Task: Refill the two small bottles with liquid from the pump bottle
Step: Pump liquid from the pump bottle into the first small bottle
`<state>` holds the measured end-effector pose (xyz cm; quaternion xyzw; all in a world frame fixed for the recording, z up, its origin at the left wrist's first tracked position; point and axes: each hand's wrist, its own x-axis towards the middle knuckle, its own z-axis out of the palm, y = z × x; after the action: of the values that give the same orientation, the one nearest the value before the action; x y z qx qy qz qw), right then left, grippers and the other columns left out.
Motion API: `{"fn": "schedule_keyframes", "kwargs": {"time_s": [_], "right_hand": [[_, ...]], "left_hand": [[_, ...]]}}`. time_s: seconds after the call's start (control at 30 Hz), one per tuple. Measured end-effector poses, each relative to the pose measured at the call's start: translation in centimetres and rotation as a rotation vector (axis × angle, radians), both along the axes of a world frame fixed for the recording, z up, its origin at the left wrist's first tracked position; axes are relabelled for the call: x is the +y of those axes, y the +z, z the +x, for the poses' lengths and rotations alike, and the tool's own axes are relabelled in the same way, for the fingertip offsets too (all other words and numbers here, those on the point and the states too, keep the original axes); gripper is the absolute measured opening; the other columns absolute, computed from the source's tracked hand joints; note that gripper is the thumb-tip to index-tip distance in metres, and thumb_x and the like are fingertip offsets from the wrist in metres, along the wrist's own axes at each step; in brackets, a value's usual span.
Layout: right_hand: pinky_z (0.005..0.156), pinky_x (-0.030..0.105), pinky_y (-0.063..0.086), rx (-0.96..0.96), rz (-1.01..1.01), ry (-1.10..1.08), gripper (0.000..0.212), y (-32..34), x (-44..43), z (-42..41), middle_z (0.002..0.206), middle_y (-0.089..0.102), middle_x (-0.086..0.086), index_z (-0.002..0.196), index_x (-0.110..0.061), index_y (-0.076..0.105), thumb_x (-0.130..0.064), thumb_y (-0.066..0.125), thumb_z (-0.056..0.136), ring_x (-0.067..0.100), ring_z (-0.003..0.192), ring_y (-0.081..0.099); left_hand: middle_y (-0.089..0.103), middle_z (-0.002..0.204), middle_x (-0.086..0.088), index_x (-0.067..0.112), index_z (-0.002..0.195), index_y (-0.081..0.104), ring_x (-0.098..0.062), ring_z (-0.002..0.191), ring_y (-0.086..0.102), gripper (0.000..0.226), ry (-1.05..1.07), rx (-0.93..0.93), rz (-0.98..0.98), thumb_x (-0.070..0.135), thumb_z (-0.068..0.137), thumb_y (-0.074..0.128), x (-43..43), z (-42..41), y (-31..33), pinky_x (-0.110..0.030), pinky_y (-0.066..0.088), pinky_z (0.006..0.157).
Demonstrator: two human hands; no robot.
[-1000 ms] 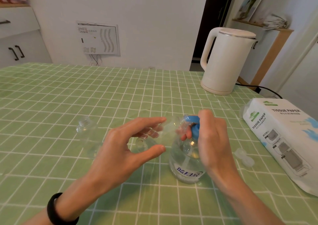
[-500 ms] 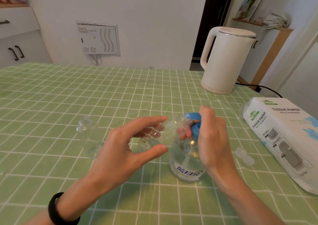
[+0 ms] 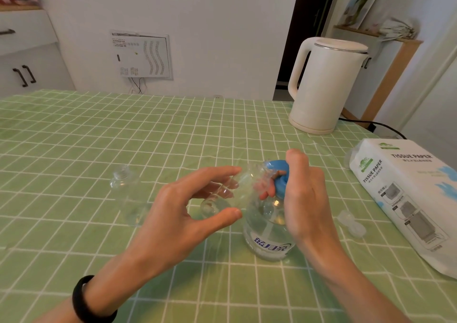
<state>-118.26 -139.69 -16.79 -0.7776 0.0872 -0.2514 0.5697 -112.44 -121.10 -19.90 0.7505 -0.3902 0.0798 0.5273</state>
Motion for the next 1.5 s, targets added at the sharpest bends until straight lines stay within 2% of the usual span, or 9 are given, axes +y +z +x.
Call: {"fn": "schedule_keyframes", "kwargs": {"time_s": [0.2, 0.43, 0.6, 0.73, 0.9, 1.03, 1.13, 1.37, 1.5], "right_hand": [[0.069, 0.040, 0.052, -0.018, -0.036, -0.008, 0.062, -0.13, -0.40, 0.05, 0.059, 0.070, 0.002, 0.042, -0.027, 0.059, -0.036, 0.029, 0.095, 0.027, 0.066, 0.067], [0.072, 0.051, 0.055, 0.013, 0.000, -0.027, 0.069, 0.04, 0.08, -0.11, 0.058, 0.068, 0.002, 0.043, -0.024, 0.050, -0.063, 0.025, 0.094, 0.036, 0.067, 0.065], [0.073, 0.051, 0.055, -0.003, 0.000, -0.017, 0.061, -0.03, -0.05, 0.00, 0.059, 0.067, 0.004, 0.042, -0.026, 0.051, -0.046, 0.029, 0.095, 0.021, 0.062, 0.063], [0.070, 0.038, 0.051, -0.006, -0.025, -0.033, 0.058, -0.15, -0.23, 0.02, 0.058, 0.069, 0.002, 0.043, -0.026, 0.057, -0.038, 0.030, 0.093, 0.021, 0.064, 0.067], [0.077, 0.059, 0.056, 0.012, -0.014, -0.027, 0.066, 0.01, 0.12, -0.03, 0.059, 0.067, 0.002, 0.042, -0.025, 0.051, -0.055, 0.028, 0.095, 0.034, 0.066, 0.064], [0.073, 0.050, 0.056, 0.013, -0.015, -0.039, 0.070, 0.13, 0.19, -0.08, 0.058, 0.068, 0.003, 0.043, -0.023, 0.051, -0.065, 0.024, 0.093, 0.034, 0.067, 0.067], [0.074, 0.049, 0.055, 0.009, -0.010, -0.028, 0.065, 0.10, 0.13, -0.02, 0.059, 0.068, 0.005, 0.043, -0.022, 0.049, -0.059, 0.027, 0.091, 0.022, 0.061, 0.064], [0.075, 0.045, 0.055, -0.012, -0.039, -0.031, 0.059, -0.32, -0.33, 0.09, 0.059, 0.070, 0.000, 0.045, -0.026, 0.062, -0.038, 0.030, 0.094, 0.020, 0.067, 0.070], [0.081, 0.065, 0.055, 0.017, -0.006, -0.021, 0.064, -0.23, -0.02, 0.09, 0.057, 0.066, 0.001, 0.045, -0.021, 0.054, -0.054, 0.030, 0.094, 0.036, 0.069, 0.066]], "left_hand": [[0.074, 0.119, 0.024, 0.042, 0.135, 0.064, -0.004, 0.107, 0.074, 0.055, 0.006, 0.007, 0.006, 0.045, 0.082, 0.079, 0.16, 0.02, -0.01, -0.023, 0.057, 0.095], [0.075, 0.118, 0.021, 0.042, 0.134, 0.065, -0.008, 0.106, 0.075, 0.055, -0.003, 0.019, -0.017, 0.044, 0.081, 0.079, 0.00, -0.13, 0.13, -0.023, 0.057, 0.095], [0.075, 0.118, 0.023, 0.043, 0.134, 0.065, -0.005, 0.107, 0.075, 0.056, -0.004, 0.024, -0.019, 0.045, 0.080, 0.079, 0.03, -0.15, 0.17, -0.018, 0.055, 0.095], [0.075, 0.118, 0.022, 0.042, 0.134, 0.065, -0.006, 0.107, 0.075, 0.055, 0.003, 0.019, -0.014, 0.045, 0.081, 0.078, 0.09, -0.09, 0.21, -0.022, 0.056, 0.096], [0.075, 0.118, 0.023, 0.043, 0.134, 0.064, -0.006, 0.107, 0.075, 0.056, -0.001, 0.018, -0.021, 0.044, 0.081, 0.079, 0.03, -0.16, 0.32, -0.024, 0.057, 0.096], [0.075, 0.118, 0.023, 0.045, 0.135, 0.063, -0.005, 0.107, 0.074, 0.056, 0.000, 0.015, -0.026, 0.045, 0.081, 0.079, 0.08, -0.18, 0.44, -0.021, 0.056, 0.095], [0.075, 0.118, 0.023, 0.044, 0.135, 0.064, -0.005, 0.107, 0.074, 0.057, -0.003, 0.017, -0.019, 0.046, 0.081, 0.079, 0.11, -0.15, 0.47, -0.021, 0.056, 0.096], [0.076, 0.116, 0.022, 0.038, 0.134, 0.066, -0.007, 0.107, 0.074, 0.056, 0.014, 0.004, 0.007, 0.048, 0.080, 0.078, 0.33, 0.12, 0.62, -0.019, 0.055, 0.094], [0.075, 0.117, 0.024, 0.041, 0.133, 0.065, -0.005, 0.107, 0.074, 0.056, 0.016, 0.004, -0.005, 0.049, 0.079, 0.078, 0.28, -0.04, 0.90, -0.015, 0.054, 0.094]]}}
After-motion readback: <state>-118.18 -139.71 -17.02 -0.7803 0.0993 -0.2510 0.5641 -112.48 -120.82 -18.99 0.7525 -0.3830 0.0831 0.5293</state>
